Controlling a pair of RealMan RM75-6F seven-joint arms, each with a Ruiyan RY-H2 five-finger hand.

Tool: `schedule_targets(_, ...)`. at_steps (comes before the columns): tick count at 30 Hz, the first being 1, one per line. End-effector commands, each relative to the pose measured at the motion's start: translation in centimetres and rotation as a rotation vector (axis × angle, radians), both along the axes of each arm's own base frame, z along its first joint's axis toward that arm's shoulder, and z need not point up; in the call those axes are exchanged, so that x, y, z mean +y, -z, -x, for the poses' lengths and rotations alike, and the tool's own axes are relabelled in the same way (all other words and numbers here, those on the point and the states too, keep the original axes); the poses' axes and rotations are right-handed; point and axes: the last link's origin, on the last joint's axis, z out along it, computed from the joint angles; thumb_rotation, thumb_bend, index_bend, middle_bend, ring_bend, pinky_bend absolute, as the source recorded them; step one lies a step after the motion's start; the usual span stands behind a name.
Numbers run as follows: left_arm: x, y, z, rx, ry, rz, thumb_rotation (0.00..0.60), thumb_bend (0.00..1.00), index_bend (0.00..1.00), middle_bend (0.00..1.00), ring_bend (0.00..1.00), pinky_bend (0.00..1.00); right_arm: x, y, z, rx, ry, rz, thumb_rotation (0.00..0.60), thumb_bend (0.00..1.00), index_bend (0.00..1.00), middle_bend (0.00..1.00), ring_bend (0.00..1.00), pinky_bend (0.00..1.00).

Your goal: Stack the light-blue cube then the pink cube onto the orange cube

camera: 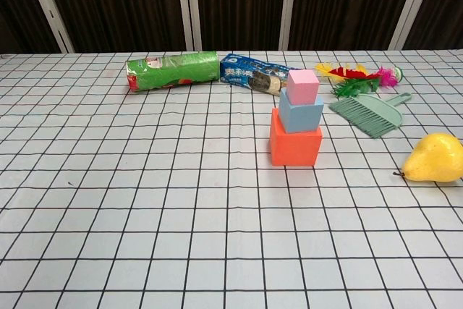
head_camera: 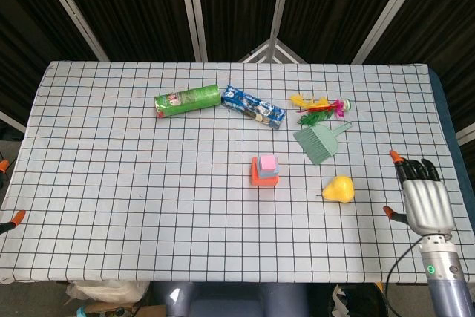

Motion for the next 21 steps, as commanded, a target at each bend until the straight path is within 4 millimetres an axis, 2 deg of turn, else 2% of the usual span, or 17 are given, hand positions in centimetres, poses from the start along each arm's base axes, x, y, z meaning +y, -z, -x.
schedule_targets(1,0.0,0.0,0.0,-0.001,0.0,0.0,0.6,0.24,0.03,0.0,0.0,0.05,3.2,1.2,2.7,0.006,-0.082,0.036,0.6,0.07,0.01,0.19,0.16,0.09)
schedule_targets(7,-0.1,-0.1,0.0,-0.007,0.006,0.002,0.6,0.24,0.03,0.0,0.0,0.05,4.0,2.4,3.9,0.083,-0.146,0.053,0.6,0.07,0.01,0.18,0.15,0.08)
schedule_targets(13,-0.1,-0.3,0.1,-0.015,0.008,0.001,0.6,0.24,0.03,0.0,0.0,0.05,4.0,3.2,4.9,0.118,-0.152,0.051,0.6,0.07,0.01,0.18,0.14,0.07)
schedule_targets(21,-0.2,-0.3,0.0,-0.01,0.021,0.006,0.6,0.24,0.03,0.0,0.0,0.05,3.8,2.8,5.3,0.099,-0.104,0.047,0.6,0.07,0.03,0.18,0.14,0.07)
